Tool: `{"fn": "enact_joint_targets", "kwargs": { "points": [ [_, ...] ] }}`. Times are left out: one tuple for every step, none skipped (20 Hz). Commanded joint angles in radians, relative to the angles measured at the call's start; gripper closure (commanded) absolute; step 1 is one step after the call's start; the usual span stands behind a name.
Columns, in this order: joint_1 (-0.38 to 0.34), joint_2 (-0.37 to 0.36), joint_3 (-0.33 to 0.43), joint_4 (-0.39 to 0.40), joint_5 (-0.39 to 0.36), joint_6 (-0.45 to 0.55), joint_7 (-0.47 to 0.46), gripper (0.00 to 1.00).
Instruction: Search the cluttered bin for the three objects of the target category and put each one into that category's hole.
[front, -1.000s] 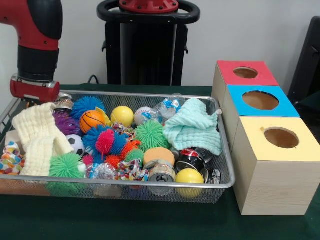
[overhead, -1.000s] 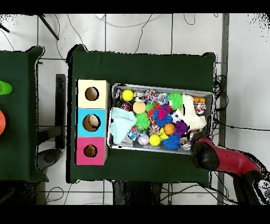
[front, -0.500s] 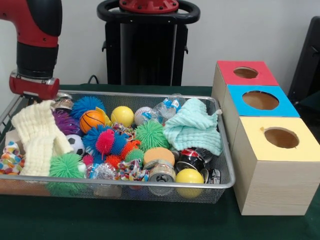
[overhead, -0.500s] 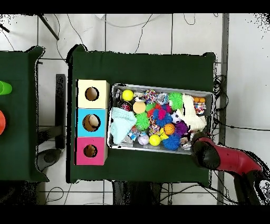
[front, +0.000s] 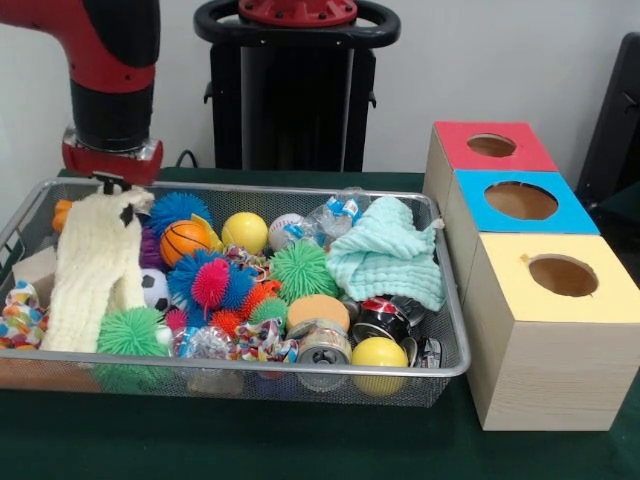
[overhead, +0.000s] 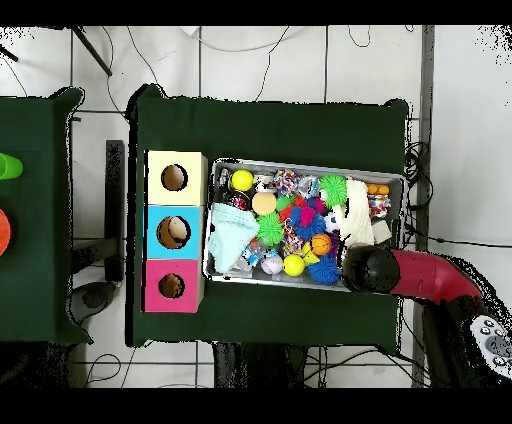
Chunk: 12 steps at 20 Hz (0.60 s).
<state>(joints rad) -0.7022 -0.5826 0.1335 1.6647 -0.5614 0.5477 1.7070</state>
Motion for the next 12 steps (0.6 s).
{"fn": "enact_joint_targets", "kwargs": {
  "points": [
    [0.084,0.052,0.052,-0.169,0.061,0.170,0.035,1.00],
    [0.100,0.067,0.045,-0.196,0.065,0.186,0.049,1.00],
    [0.114,0.077,0.038,-0.216,0.068,0.193,0.067,1.00],
    [0.122,0.082,0.034,-0.227,0.070,0.197,0.076,1.00],
    [0.130,0.087,0.030,-0.237,0.072,0.200,0.084,1.00],
    [0.158,0.105,0.016,-0.276,0.081,0.215,0.119,1.00],
    [0.170,0.116,0.010,-0.299,0.088,0.229,0.129,1.00],
    [0.181,0.125,0.005,-0.318,0.095,0.240,0.137,1.00],
    [0.190,0.138,0.000,-0.344,0.103,0.252,0.142,1.00],
    [0.197,0.146,-0.004,-0.360,0.112,0.257,0.147,1.00],
    [0.202,0.154,-0.007,-0.375,0.120,0.262,0.149,1.00],
    [0.208,0.159,-0.011,-0.386,0.128,0.266,0.150,1.00]
  ]
}}
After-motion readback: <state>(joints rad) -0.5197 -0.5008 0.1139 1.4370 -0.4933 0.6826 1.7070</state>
